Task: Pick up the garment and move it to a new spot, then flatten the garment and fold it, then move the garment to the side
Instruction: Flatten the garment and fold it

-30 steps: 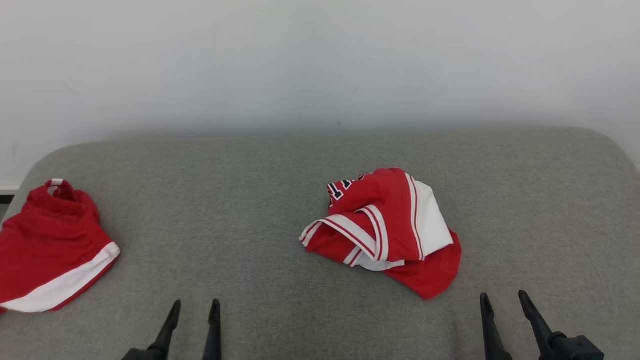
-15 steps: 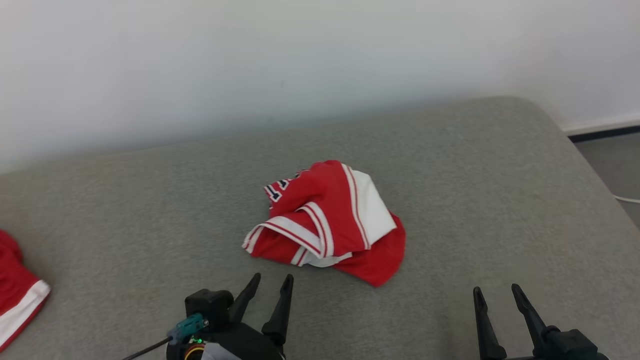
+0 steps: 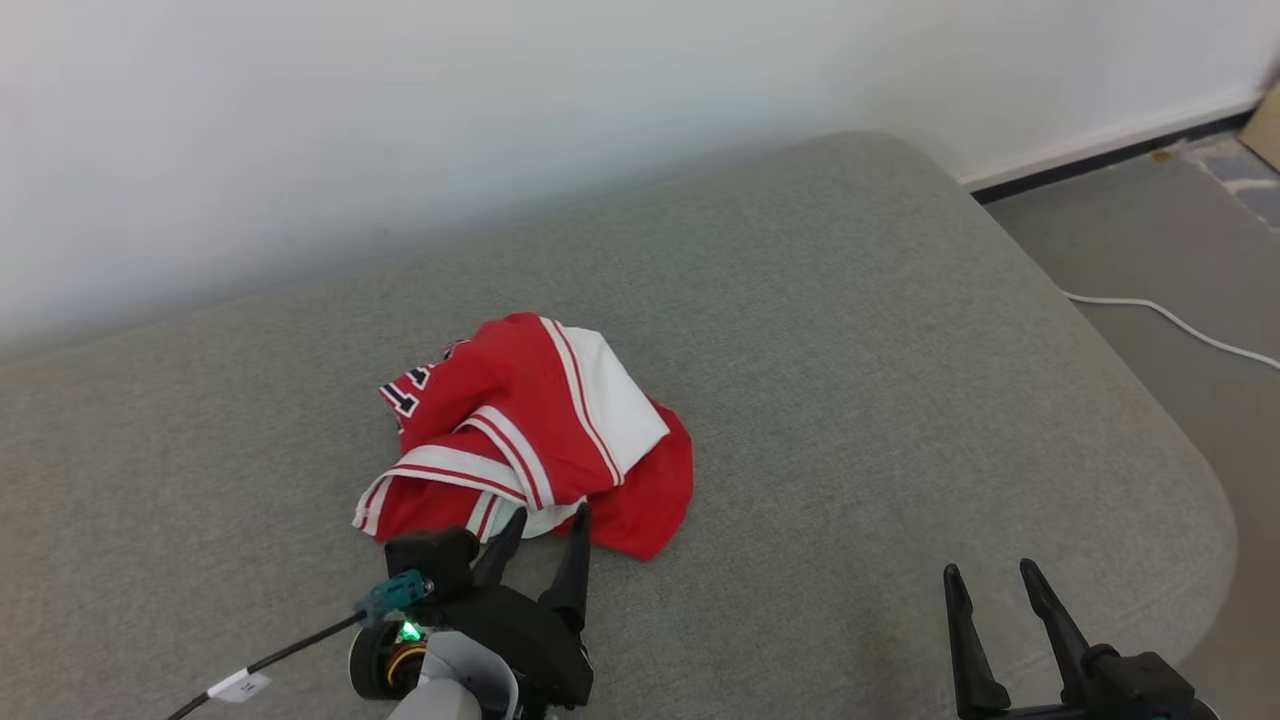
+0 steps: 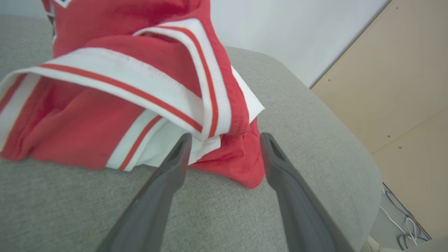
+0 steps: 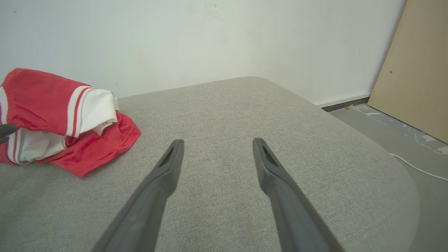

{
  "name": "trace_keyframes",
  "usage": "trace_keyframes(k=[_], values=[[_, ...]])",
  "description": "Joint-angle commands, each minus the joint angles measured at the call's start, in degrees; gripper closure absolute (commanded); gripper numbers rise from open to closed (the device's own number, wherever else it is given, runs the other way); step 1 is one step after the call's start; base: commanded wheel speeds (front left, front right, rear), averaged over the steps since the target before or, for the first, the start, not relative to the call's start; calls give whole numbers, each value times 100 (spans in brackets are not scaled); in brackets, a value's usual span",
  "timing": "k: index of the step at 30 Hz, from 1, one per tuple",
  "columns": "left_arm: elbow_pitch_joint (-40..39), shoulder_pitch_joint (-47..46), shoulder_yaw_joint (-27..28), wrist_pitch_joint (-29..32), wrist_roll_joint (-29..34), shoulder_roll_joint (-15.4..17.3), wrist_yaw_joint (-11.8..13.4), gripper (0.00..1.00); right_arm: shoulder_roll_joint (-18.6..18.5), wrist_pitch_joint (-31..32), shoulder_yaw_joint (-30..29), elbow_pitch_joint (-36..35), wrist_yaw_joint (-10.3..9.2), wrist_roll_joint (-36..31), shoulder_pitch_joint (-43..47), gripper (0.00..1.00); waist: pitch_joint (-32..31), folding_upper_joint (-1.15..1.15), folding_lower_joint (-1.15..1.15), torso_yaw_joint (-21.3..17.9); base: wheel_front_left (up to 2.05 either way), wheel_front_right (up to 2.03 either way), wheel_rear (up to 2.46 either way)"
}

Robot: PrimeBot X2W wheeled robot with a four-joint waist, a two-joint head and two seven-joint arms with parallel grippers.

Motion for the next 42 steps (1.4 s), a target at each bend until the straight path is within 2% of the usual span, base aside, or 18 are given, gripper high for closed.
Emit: trace_keyframes(k=[1,8,24,25,26,27,28,33,38,42], values=[[66,-89,15,-55,-93,11,80,0,-5,-32,2,8,-12,31,-59,0,116,0,-1,-152,0,0,0],[206,-208,104,-82,-520,6,457,0,-6,-73,10,55,-12,63,-90,0,130,0,-1,-117,0,0,0],[134,-656,-160,-242,-906,8,333,0,-6,-116,65,159,-12,139,-162,0,132,0,-1,32,0,0,0],[119,-689,-185,-268,-895,7,332,13,-6,-120,63,169,-12,147,-160,0,127,0,-1,39,0,0,0],[109,-716,-209,-282,-854,7,339,50,-6,-122,61,177,-12,155,-156,0,121,0,-1,48,0,0,0],[109,-716,-209,-282,-854,7,339,50,-6,-122,61,177,-12,155,-156,0,121,0,-1,48,0,0,0],[66,-749,-256,-283,-835,7,351,100,-6,-126,47,188,-12,172,-142,0,107,0,-1,77,0,0,0],[-119,-834,-322,-291,-813,7,313,100,-6,-126,58,209,-12,191,-126,0,79,0,-1,161,0,0,0],[-560,-1236,-506,-190,-760,5,154,100,-6,-129,85,235,-12,216,-134,0,30,0,-1,287,0,0,0],[-1029,-1785,-683,-93,-1056,5,18,100,-6,-132,102,254,-12,212,-178,0,10,0,-1,336,0,0,0]])
